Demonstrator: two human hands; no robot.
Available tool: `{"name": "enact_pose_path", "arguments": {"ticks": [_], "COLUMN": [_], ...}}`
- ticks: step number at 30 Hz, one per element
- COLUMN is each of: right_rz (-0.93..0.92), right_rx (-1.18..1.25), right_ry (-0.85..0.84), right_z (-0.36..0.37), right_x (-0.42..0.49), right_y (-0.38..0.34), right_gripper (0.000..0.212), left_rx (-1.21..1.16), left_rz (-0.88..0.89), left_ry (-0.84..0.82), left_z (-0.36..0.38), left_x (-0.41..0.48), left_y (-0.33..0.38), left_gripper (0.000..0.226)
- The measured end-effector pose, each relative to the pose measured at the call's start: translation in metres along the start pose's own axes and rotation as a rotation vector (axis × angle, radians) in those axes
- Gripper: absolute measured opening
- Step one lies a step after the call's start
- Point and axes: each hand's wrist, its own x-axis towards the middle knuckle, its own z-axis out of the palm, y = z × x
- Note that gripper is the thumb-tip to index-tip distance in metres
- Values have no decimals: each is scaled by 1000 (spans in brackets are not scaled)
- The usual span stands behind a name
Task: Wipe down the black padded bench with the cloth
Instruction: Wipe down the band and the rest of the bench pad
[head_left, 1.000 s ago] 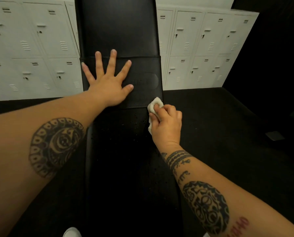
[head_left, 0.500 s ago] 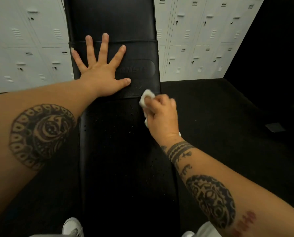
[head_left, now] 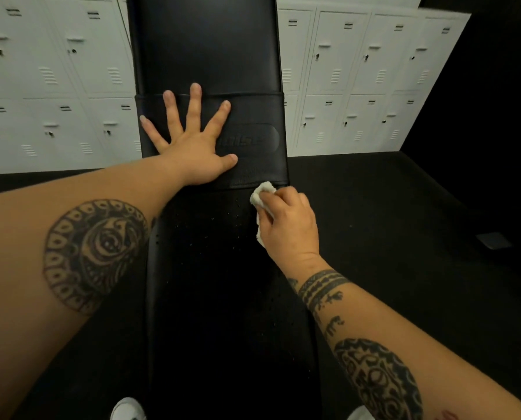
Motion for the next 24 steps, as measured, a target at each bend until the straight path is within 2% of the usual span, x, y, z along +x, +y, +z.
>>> {"name": "enact_pose_path", "arguments": {"ticks": [3, 6, 8, 10, 13, 15, 18, 24], "right_rz": [-58, 137, 185, 129, -107, -189, -121, 125], "right_rx": [-23, 87, 118, 102, 54, 31, -6, -6], "right_ry": [-31, 53, 110, 95, 5, -62, -118, -27], "right_z": [-7, -7, 0, 3, 1, -5, -11, 7], "right_x": [-2, -1, 4, 4, -14, -37, -60, -13], "right_y": [19, 24, 17, 12, 21, 31, 34, -5], "right_gripper": [21, 19, 17, 18, 23, 29, 40, 43], "left_rx": [10, 23, 33, 24, 22, 15, 14, 93], "left_rz": [-9, -7, -8, -3, -3, 0, 21, 168], "left_ry": [-3, 1, -1, -3, 1, 9, 45, 107], "left_z": [1, 2, 2, 3, 1, 0, 5, 13], "left_x": [1, 1, 1, -1, -2, -2, -4, -13], "left_y": [1, 0, -1, 0, 0, 0, -2, -18], "left_gripper": [97, 97, 98, 98, 98, 99, 101, 91]}}
